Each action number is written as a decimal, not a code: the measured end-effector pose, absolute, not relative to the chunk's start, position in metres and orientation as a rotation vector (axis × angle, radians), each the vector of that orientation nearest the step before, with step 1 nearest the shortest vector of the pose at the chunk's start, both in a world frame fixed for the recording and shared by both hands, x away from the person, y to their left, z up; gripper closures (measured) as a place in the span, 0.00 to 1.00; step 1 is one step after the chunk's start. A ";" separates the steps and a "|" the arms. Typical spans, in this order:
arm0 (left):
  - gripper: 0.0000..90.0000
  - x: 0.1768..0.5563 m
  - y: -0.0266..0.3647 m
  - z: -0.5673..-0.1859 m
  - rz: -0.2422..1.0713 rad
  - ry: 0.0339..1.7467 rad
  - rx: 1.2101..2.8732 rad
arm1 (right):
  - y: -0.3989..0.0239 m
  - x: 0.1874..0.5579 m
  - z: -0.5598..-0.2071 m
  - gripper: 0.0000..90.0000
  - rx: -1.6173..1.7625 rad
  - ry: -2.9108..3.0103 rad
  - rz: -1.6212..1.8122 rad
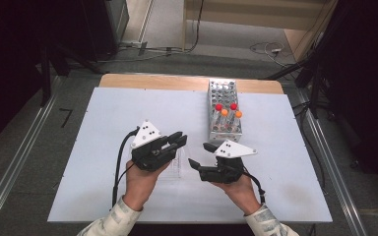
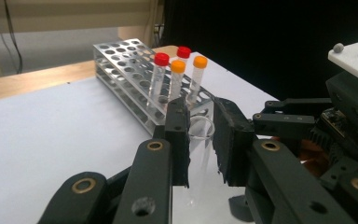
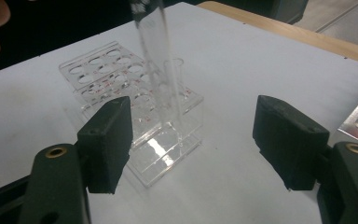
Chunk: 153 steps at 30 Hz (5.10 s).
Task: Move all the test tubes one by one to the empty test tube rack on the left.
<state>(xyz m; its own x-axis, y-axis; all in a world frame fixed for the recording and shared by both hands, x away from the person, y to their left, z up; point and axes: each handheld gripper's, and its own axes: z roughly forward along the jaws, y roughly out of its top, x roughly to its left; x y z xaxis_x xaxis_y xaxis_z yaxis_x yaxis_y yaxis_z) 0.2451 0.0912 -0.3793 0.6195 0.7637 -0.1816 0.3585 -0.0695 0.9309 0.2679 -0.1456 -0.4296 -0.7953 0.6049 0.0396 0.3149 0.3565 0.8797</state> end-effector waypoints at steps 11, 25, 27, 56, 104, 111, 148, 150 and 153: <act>0.85 0.247 0.121 -0.376 0.494 1.000 1.653 | -0.149 0.269 -0.429 0.30 0.837 2.314 1.413; 0.85 0.259 0.124 -0.388 0.583 1.044 1.685 | -0.149 0.271 -0.430 0.30 0.850 2.313 1.403; 0.85 0.261 0.122 -0.391 0.592 1.043 1.696 | -0.149 0.271 -0.430 0.30 0.851 2.313 1.402; 0.83 0.263 0.107 -0.423 0.611 1.034 1.834 | -0.150 0.271 -0.431 0.31 0.855 2.315 1.391; 0.24 0.263 0.122 -0.411 0.555 1.119 1.681 | -0.213 0.358 -0.447 0.51 1.309 1.879 1.112; 0.23 0.263 0.122 -0.412 0.560 1.122 1.679 | -0.213 0.369 -0.452 0.64 1.297 1.866 1.097; 0.23 0.260 0.123 -0.409 0.559 1.117 1.667 | -0.207 0.352 -0.390 0.79 1.164 1.826 1.144; 0.23 0.260 0.122 -0.409 0.562 1.118 1.665 | -0.206 0.349 -0.389 0.79 1.156 1.843 1.151; 0.23 0.260 0.122 -0.409 0.562 1.120 1.666 | -0.204 0.342 -0.389 0.79 1.139 1.860 1.160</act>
